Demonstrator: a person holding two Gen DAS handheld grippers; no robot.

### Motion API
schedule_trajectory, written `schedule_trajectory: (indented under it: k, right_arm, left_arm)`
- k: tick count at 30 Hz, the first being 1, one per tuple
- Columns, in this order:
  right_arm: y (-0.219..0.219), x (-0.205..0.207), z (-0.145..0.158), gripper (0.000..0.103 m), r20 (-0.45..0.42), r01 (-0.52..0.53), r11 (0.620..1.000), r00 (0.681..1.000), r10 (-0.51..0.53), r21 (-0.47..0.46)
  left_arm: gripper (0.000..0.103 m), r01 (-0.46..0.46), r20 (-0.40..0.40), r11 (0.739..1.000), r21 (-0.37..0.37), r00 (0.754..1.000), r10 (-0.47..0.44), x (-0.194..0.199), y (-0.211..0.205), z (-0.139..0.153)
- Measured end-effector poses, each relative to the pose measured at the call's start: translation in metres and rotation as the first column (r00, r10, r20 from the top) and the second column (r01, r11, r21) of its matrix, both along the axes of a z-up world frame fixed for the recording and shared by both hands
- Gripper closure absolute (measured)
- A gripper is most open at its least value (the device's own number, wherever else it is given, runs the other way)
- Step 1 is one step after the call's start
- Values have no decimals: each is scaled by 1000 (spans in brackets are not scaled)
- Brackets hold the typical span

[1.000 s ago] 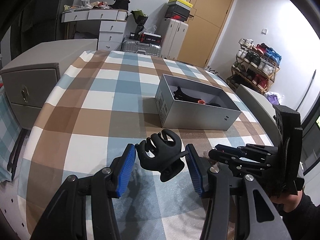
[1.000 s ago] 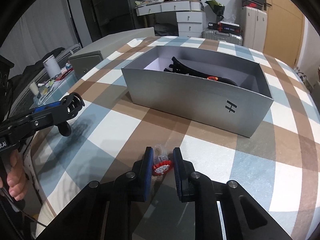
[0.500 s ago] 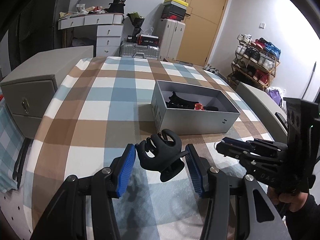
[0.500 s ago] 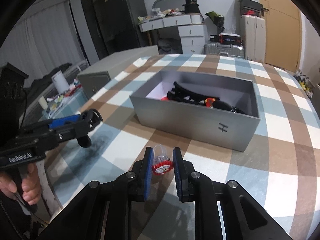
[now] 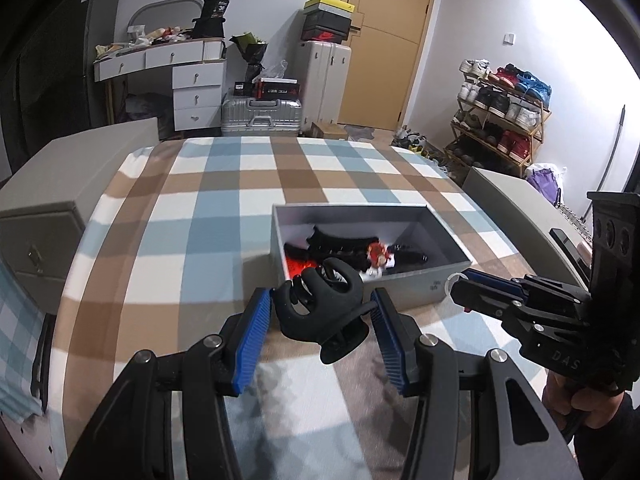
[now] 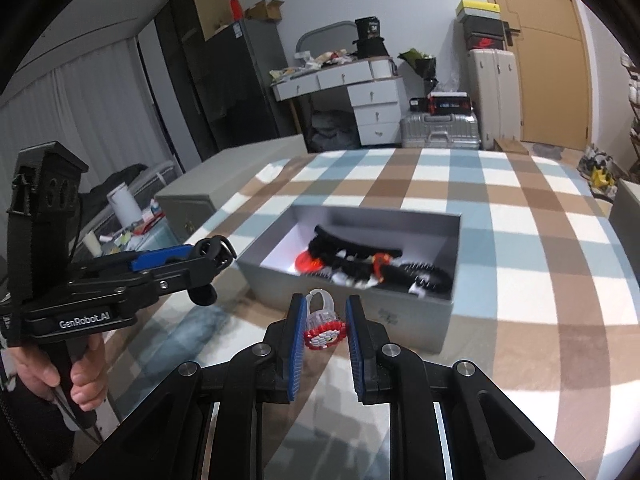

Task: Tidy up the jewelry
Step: 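Carry the claw clip and hair tie into the grey box and open both tools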

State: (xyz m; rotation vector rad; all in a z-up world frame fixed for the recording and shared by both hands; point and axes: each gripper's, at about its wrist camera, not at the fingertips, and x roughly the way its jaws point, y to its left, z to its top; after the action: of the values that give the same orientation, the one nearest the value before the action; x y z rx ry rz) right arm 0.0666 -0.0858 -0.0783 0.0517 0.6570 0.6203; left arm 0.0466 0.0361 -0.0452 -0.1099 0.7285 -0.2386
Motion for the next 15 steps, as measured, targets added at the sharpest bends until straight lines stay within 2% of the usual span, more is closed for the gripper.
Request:
schedule_trajectory:
  k: [15]
  right_arm:
    - [-15, 36, 12, 84, 29, 3, 998, 1000, -4, 57]
  left_arm:
    - [57, 73, -1, 997, 22, 997, -73, 40, -26, 7]
